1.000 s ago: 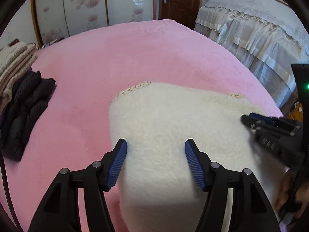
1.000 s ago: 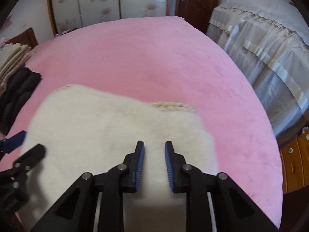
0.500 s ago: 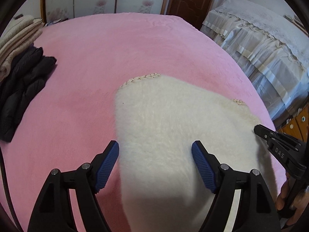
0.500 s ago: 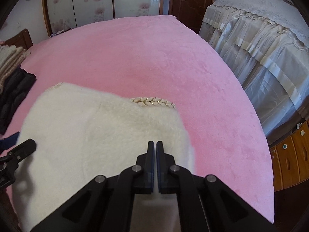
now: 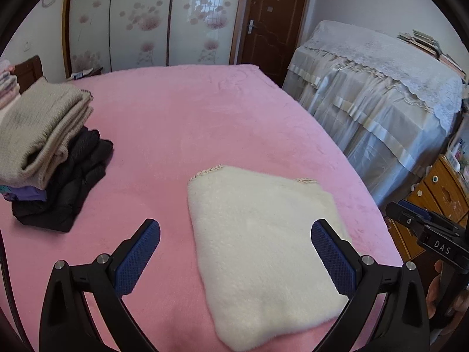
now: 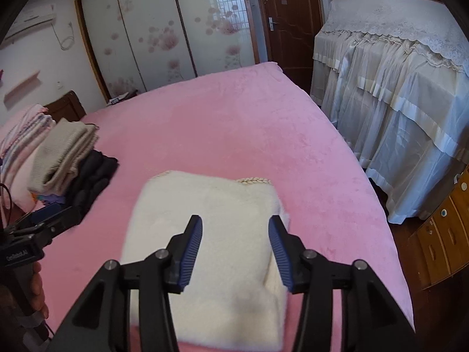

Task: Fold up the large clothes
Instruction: 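Open both grippers and flatten the folded cream cardigan on the bed, then grasp the folded cardigan with both grippers and lift it off the bed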

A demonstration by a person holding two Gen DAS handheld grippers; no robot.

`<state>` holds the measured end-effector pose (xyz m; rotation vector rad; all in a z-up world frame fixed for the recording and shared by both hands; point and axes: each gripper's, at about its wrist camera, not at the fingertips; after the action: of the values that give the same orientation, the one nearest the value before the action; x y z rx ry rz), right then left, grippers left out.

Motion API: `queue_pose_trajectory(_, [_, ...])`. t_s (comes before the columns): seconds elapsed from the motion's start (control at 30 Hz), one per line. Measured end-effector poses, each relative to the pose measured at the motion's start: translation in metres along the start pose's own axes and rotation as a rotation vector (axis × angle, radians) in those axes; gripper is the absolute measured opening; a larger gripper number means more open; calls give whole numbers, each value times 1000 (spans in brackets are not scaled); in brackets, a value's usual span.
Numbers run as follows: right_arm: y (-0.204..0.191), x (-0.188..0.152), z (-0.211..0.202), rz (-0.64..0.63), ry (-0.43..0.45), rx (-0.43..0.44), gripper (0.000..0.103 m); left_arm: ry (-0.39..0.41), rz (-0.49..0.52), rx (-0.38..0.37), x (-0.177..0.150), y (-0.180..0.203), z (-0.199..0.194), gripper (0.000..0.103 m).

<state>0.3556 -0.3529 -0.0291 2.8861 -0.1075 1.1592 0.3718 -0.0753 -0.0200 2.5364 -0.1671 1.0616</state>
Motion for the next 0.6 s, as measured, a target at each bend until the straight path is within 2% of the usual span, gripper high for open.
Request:
queue_pose_trajectory(0.13, [2,-4,-30,-30,30,14,60,18,54,71,-8,21,-27,102])
queue_pose_trajectory(0.27, [4,-11,-47,-56,35,31,70,24,20,39,-15,28,-40,102])
queue_pose_trajectory(0.3, [3,-13,-47,-70,23,50,79,28,5,34,-17,29,-42,102])
queue_pose_trajectory(0.33, [4,-15,-46,-79,13,56,83,30,-4,27,-19,30,-42,102])
queue_pose_trajectory(0.47, [9,-23,-37,-99,-10,53,83,-19,-15,17,-31,35,-26,102])
queue_pose_trajectory(0.6, [16,-34,-18,-103,-54,57,83,-99,-36,26,-47,36,6,102])
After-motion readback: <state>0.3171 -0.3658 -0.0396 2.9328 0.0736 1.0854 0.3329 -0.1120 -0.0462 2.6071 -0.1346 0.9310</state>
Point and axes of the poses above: each gripper's, at about its wrist camera, not at the fingertips, and z roughly the way its jaws point, y to its right, x to its top, and after that the axes turned 13 degrees about -x, right-handed
